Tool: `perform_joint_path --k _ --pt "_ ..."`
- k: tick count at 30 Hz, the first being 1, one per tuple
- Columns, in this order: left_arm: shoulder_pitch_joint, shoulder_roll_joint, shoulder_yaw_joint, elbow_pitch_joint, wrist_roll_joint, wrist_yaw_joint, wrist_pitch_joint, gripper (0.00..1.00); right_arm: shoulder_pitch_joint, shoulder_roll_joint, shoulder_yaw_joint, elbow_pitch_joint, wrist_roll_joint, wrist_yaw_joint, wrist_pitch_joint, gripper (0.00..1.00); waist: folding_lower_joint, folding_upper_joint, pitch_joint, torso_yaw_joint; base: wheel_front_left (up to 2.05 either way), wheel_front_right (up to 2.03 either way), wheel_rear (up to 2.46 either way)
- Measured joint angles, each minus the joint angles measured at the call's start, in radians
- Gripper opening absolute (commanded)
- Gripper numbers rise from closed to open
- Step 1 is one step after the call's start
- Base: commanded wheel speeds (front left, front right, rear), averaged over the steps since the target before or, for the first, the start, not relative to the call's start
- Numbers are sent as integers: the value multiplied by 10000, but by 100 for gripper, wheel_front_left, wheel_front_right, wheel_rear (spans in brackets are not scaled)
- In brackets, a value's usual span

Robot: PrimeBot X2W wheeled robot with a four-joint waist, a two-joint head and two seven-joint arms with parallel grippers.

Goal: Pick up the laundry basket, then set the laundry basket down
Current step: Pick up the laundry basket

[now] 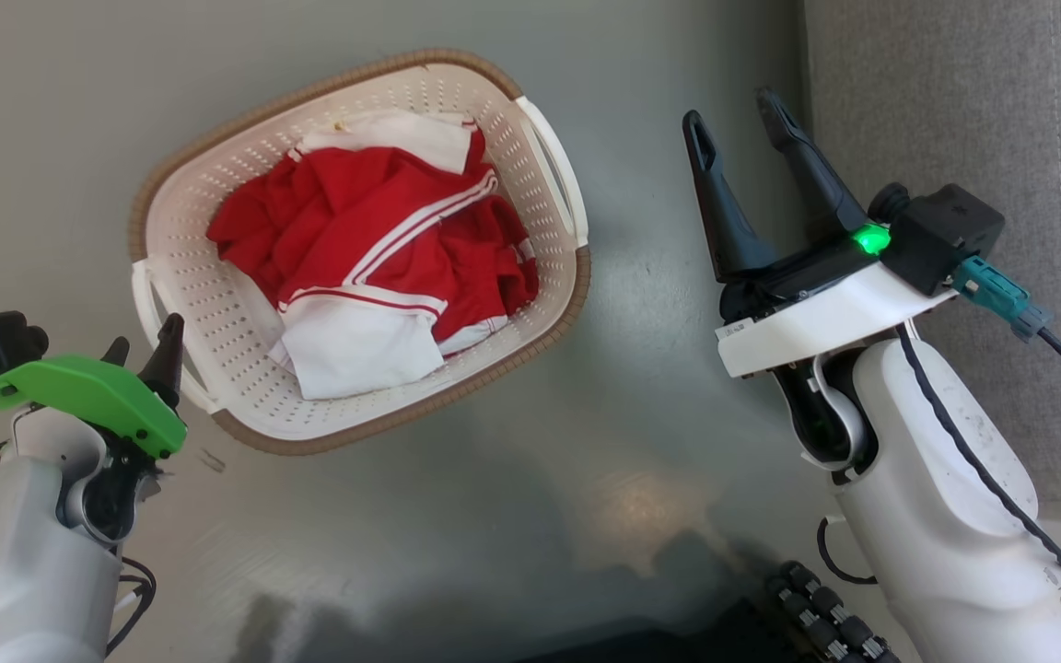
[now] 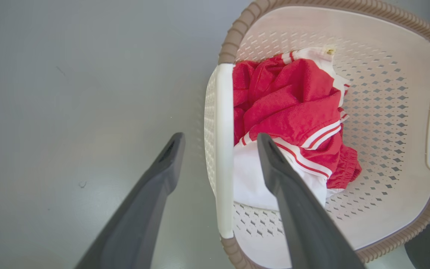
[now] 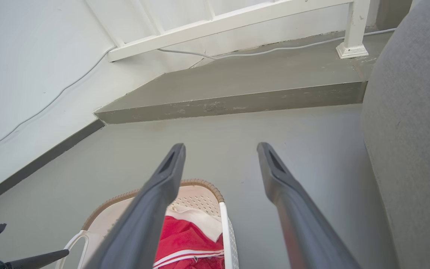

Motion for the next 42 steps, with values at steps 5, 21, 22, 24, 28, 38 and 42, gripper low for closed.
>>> perform_joint_path --k 5,21,22,24,28,38,42 --pt "-378 77 -58 368 -313 2 295 100 -145 4 161 -71 138 -157 0 100 0 0 440 -156 0 0 0" --pt "-1254 395 -462 978 -679 0 472 4 -452 4 313 -148 228 -441 0 100 0 0 1118 -372 0 0 0" --pt "-1292 393 -502 999 -681 0 472 0 -455 4 326 -148 228 -451 0 100 0 0 1129 -374 0 0 0" --pt "-1365 393 -606 1005 -727 0 472 0 -475 4 349 -148 232 -493 0 100 0 0 1145 -375 0 0 0" --pt "-1434 443 -769 1051 -821 6 458 0 -538 2 378 -142 284 -522 0 100 0 0 1147 -371 0 0 0" --pt "-1456 606 -1714 957 -821 10 153 0 -648 2 470 -40 407 -566 0 100 0 0 940 -365 0 0 0" --pt "-1456 640 -2052 905 -756 17 94 0 -648 4 535 -13 508 -564 0 100 -1 0 810 -394 0 0 0"
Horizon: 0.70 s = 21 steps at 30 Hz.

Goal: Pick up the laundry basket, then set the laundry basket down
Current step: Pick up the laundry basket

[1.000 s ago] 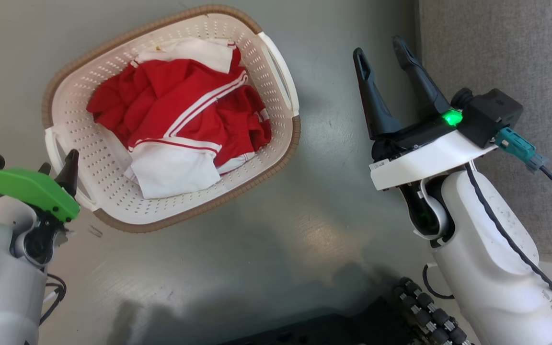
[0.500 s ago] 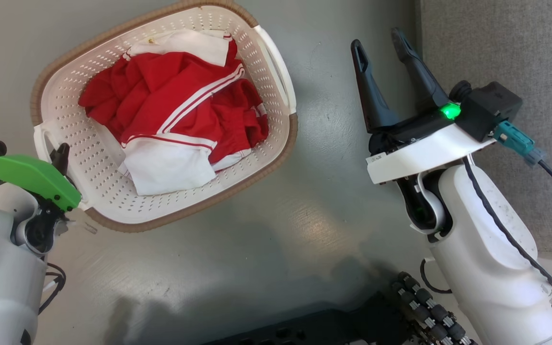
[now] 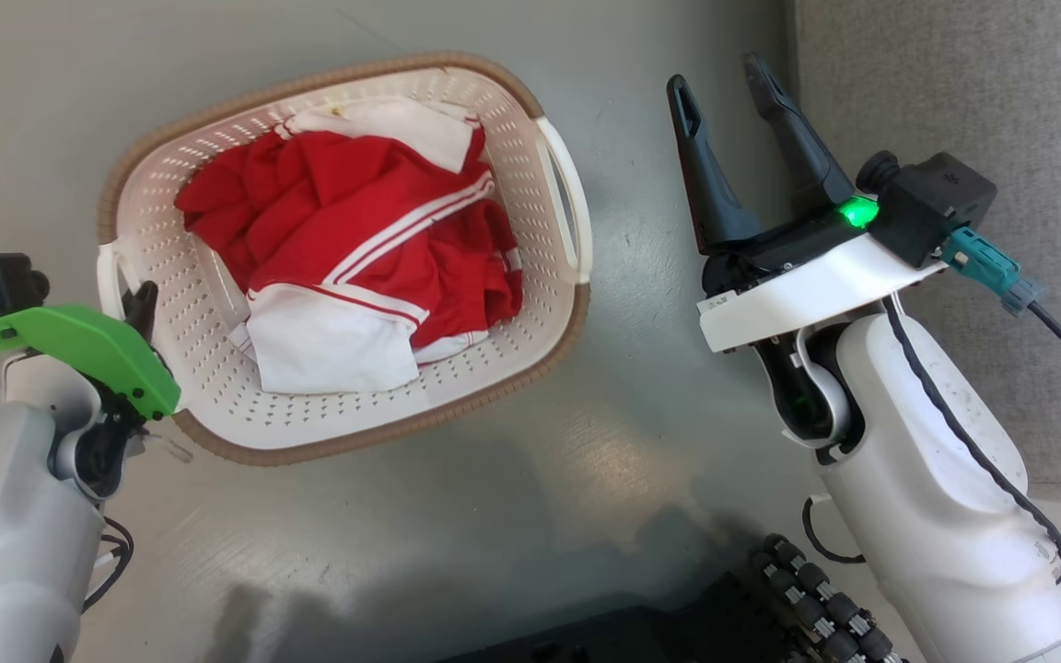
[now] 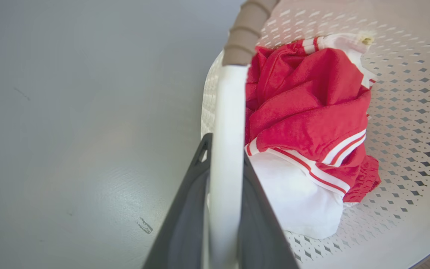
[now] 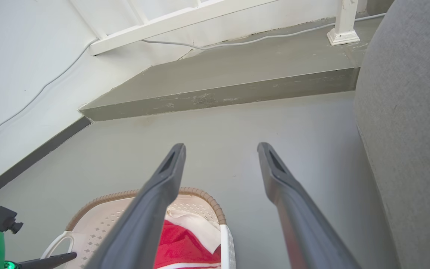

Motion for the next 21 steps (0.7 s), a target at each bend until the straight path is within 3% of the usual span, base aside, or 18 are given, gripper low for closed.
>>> perform_joint_path --k 9,21 --pt "-2 82 -882 -213 90 0 35 0 1 0 121 21 232 -42 0 100 0 0 -240 -165 0 0 0" --pt "-35 81 -1298 -194 -470 2 173 0 5 2 180 19 336 -86 0 100 0 0 -266 -338 0 0 0"
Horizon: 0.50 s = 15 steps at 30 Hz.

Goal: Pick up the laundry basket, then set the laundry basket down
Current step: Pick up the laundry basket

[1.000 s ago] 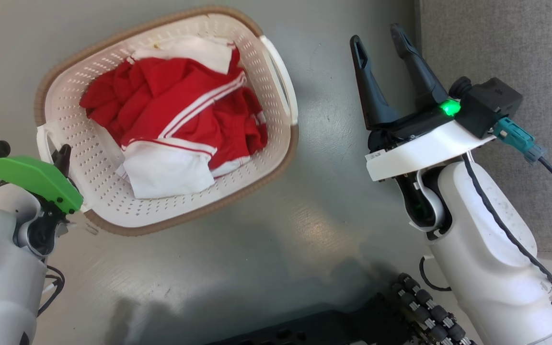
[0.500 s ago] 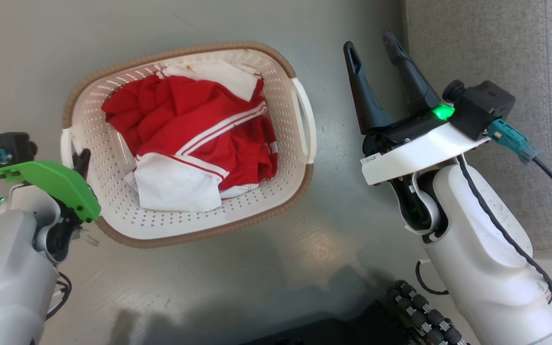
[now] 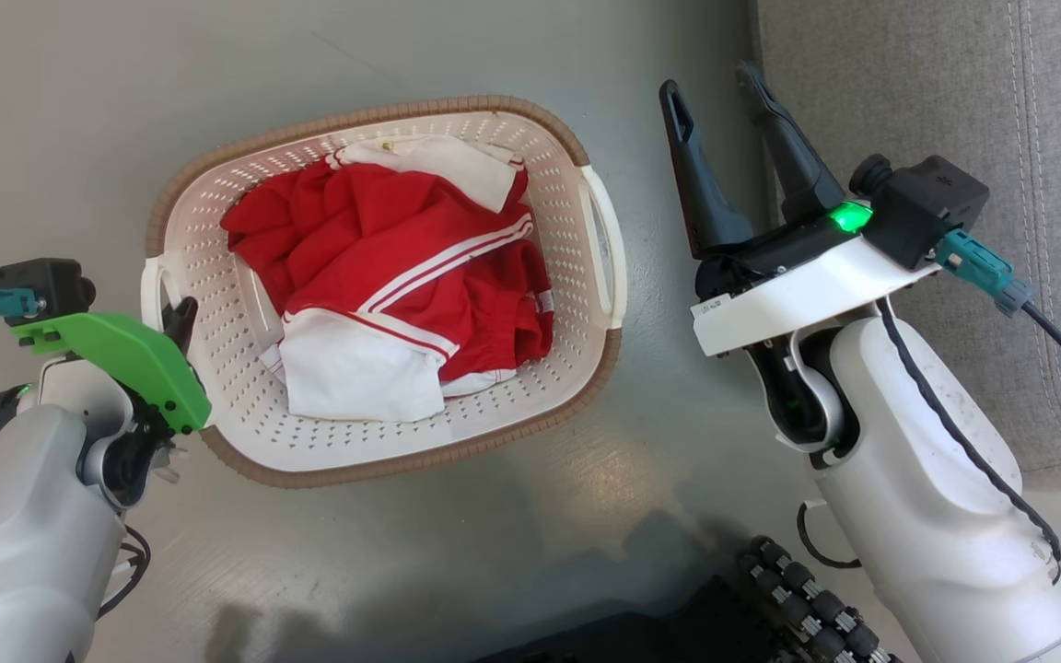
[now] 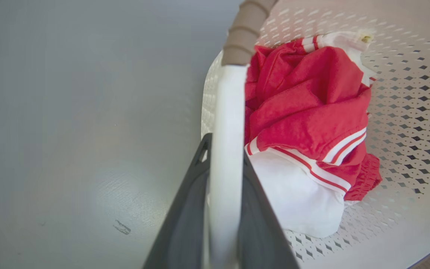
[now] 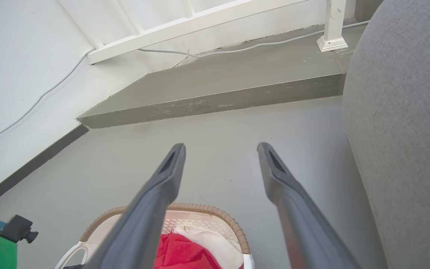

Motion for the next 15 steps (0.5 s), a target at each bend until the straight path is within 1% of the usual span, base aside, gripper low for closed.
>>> perform_joint_path --k 11,12,13,14,15 --pt "-141 -8 -504 65 -69 0 23 0 0 0 50 2 2 -42 0 100 0 0 19 -33 0 0 0" --pt "-155 -8 -510 84 -75 0 10 23 0 0 52 2 4 -42 0 100 0 0 24 -31 0 0 0" --pt "-179 -12 -512 86 -136 -10 -13 64 0 0 56 2 8 -42 0 100 0 0 28 -29 0 0 0" --pt "-224 -25 -512 92 -251 -15 -21 100 0 0 63 2 15 -42 0 100 0 0 32 -26 0 0 0" --pt "-270 -25 -523 102 -322 -17 -21 100 0 0 67 6 15 -44 0 100 0 0 35 -23 0 0 0"
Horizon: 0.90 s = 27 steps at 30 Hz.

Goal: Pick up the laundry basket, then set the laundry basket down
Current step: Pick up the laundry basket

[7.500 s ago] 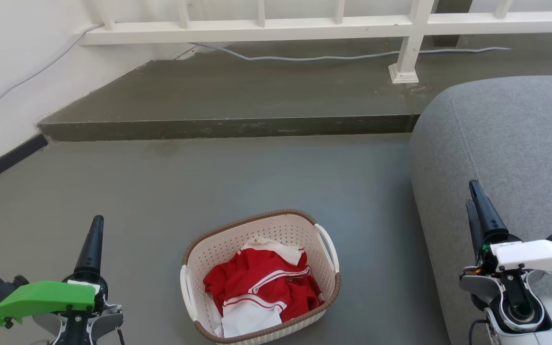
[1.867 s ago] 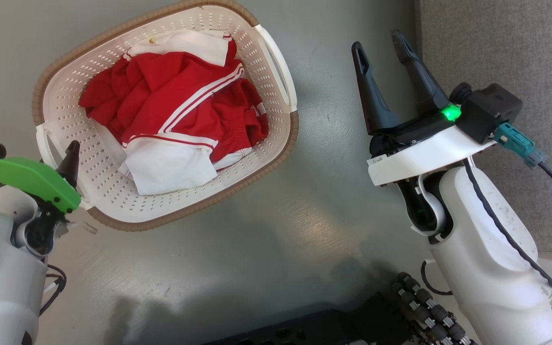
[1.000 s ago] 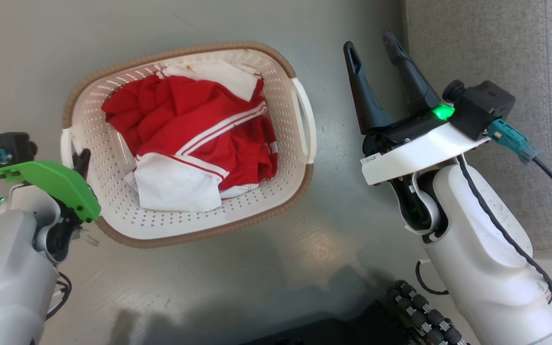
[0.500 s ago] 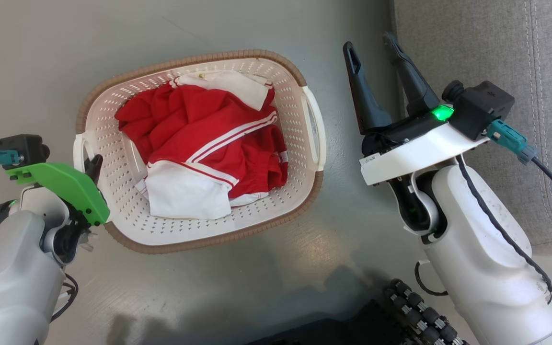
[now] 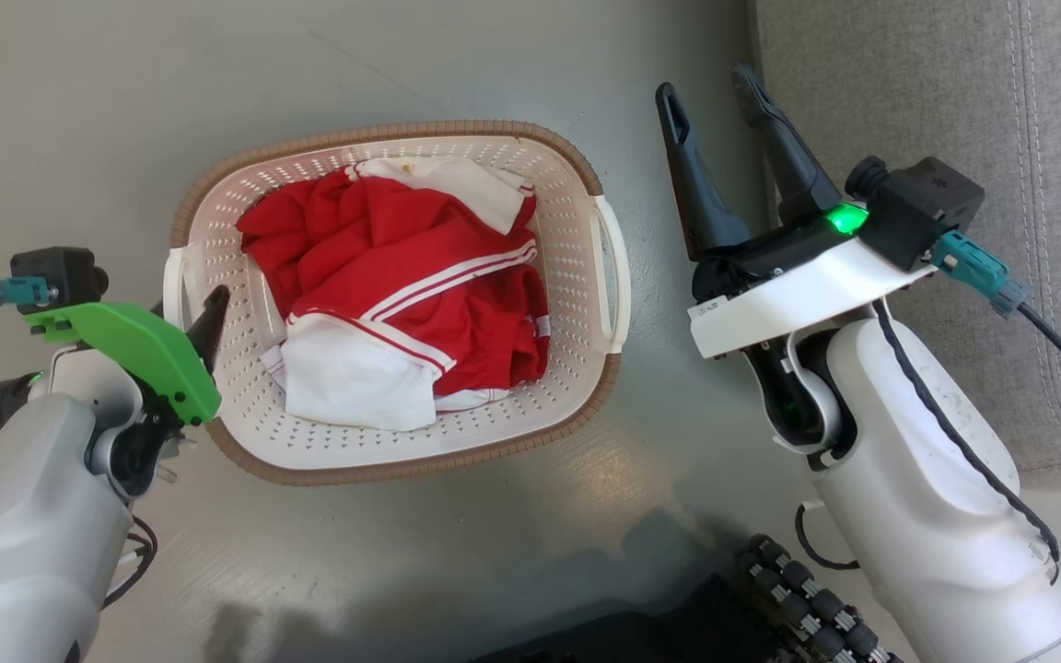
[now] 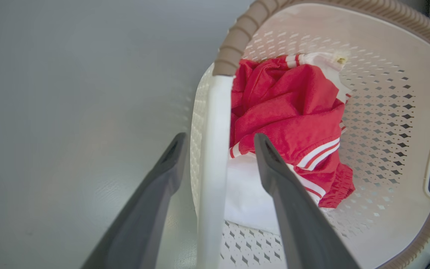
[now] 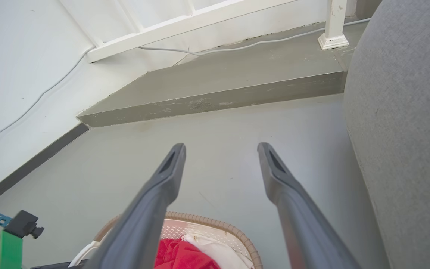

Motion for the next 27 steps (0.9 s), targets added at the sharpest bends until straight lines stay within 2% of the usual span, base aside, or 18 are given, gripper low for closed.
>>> perform_joint_path --k 14,24,27 --pt "-168 -46 -290 217 -351 0 -261 100 -2 0 10 142 31 0 0 100 0 0 -66 81 0 0 0" --pt "-132 -25 -650 226 -360 0 -1177 100 -1 0 -90 431 163 44 0 100 -1 0 -785 175 0 0 0" --pt "-104 -25 -750 125 -360 0 -1511 100 12 0 -171 589 190 146 0 100 -1 0 -1091 204 0 0 0"
